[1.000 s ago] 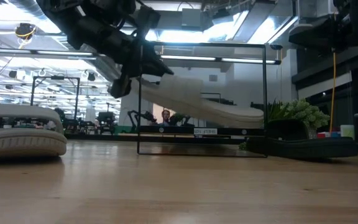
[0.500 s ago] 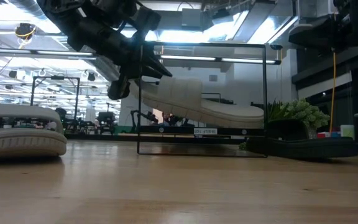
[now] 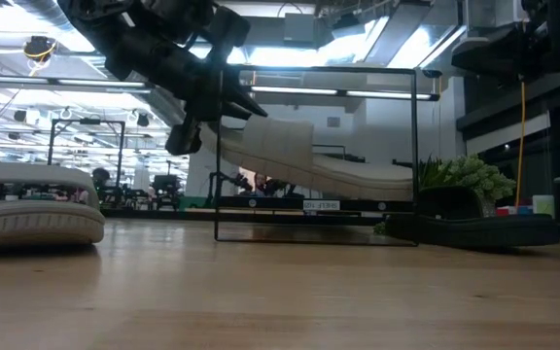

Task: Pick and place slides into the shelf
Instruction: Put the top gray slipper on the shelf

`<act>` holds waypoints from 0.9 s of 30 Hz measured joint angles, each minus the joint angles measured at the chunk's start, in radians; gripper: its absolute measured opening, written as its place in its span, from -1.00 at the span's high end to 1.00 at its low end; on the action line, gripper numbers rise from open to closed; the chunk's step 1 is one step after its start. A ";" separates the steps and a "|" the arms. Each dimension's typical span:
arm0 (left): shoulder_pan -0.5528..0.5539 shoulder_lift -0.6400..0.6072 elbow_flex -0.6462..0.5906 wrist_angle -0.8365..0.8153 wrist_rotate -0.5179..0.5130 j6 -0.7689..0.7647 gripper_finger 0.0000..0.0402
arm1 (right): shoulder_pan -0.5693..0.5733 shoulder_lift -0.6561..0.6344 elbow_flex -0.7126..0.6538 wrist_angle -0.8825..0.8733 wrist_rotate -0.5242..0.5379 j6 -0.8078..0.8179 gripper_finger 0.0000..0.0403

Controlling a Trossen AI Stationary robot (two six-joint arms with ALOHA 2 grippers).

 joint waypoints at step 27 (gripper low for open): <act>0.014 -0.001 0.000 -0.100 -0.026 -0.029 0.78 | 0.000 0.000 0.000 0.000 0.000 0.000 0.95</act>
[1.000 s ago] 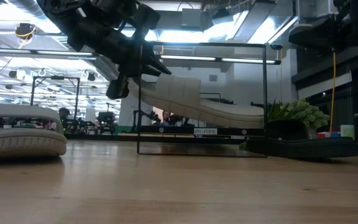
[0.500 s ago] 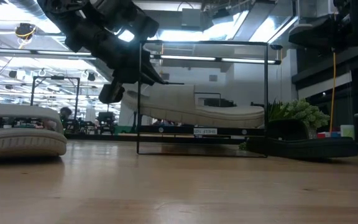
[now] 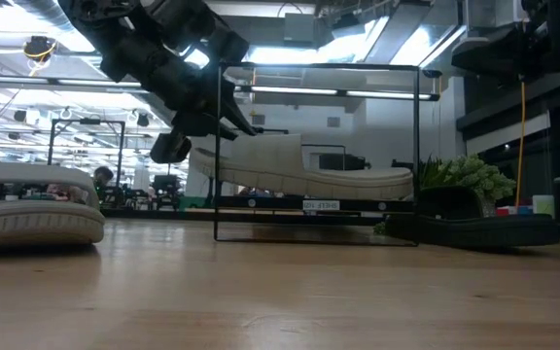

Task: Pick and place slides into the shelf
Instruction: Put the top gray slipper on the shelf

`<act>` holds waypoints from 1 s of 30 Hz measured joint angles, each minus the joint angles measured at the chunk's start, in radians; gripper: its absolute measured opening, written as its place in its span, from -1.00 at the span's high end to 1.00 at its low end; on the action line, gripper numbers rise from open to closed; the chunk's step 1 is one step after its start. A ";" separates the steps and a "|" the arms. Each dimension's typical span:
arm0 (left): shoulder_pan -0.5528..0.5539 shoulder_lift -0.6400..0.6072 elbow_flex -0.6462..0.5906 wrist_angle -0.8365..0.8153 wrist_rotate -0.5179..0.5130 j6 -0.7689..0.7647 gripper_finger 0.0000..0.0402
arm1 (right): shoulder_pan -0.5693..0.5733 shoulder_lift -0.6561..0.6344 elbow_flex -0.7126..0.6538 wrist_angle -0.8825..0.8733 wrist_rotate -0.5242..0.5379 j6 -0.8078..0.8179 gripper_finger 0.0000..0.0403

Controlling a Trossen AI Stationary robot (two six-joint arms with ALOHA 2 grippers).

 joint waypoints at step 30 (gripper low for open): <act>0.023 0.000 0.000 -0.029 0.007 0.005 0.40 | 0.000 0.000 0.000 0.000 0.000 0.000 0.95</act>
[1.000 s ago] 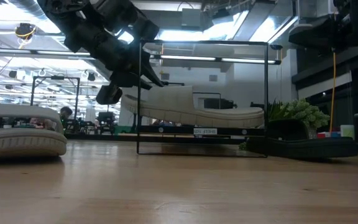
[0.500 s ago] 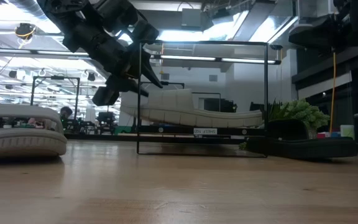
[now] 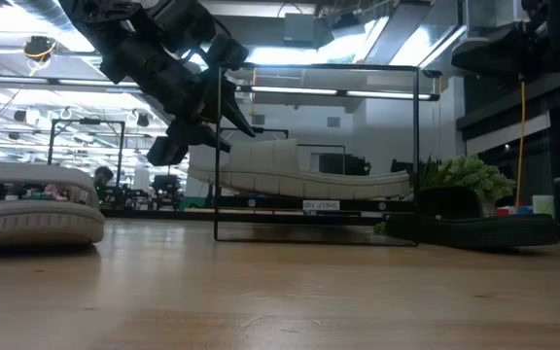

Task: Pick and place slides into the shelf
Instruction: Put the top gray slipper on the shelf, then put the gray slipper on the shelf

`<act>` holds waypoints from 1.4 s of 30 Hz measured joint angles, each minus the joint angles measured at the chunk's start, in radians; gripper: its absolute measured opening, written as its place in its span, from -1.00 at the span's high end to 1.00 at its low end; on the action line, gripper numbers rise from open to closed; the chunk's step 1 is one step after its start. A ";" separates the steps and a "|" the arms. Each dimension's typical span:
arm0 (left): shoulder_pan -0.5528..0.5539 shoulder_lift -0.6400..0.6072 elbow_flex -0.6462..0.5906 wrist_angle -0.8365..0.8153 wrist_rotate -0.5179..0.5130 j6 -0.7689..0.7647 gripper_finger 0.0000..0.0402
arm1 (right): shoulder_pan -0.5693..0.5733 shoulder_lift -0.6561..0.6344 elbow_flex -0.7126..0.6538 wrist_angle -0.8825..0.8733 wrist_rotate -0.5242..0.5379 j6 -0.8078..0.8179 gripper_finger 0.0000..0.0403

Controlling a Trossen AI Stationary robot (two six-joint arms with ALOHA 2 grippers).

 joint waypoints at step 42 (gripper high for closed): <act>0.084 -0.071 0.000 -0.099 0.103 -0.025 0.41 | 0.000 0.000 0.000 0.000 0.000 -0.003 0.95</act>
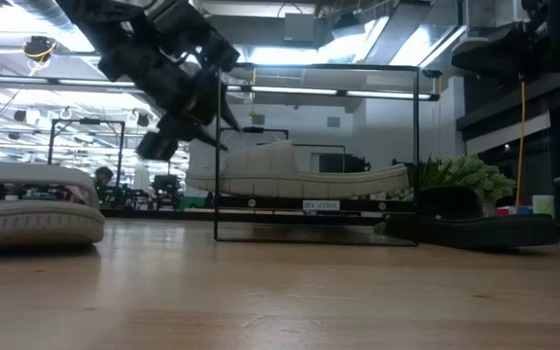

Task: Pick and place slides into the shelf
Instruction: Put the gray slipper on the shelf

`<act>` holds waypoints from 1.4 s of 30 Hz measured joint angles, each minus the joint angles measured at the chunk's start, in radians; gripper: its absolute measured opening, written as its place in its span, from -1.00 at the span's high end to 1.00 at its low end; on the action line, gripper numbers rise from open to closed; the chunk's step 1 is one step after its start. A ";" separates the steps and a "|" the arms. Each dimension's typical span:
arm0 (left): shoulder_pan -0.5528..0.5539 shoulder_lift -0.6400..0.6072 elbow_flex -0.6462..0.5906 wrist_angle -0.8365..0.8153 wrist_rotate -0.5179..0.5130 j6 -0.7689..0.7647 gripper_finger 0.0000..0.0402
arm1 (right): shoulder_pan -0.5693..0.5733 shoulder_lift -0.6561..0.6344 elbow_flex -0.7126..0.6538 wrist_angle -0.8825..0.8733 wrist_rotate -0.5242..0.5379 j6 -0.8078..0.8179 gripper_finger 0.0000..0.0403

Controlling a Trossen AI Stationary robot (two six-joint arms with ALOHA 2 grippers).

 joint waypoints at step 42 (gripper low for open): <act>-0.053 -0.276 0.000 -0.556 0.153 0.680 0.41 | 0.000 0.000 0.000 0.000 0.000 -0.001 0.95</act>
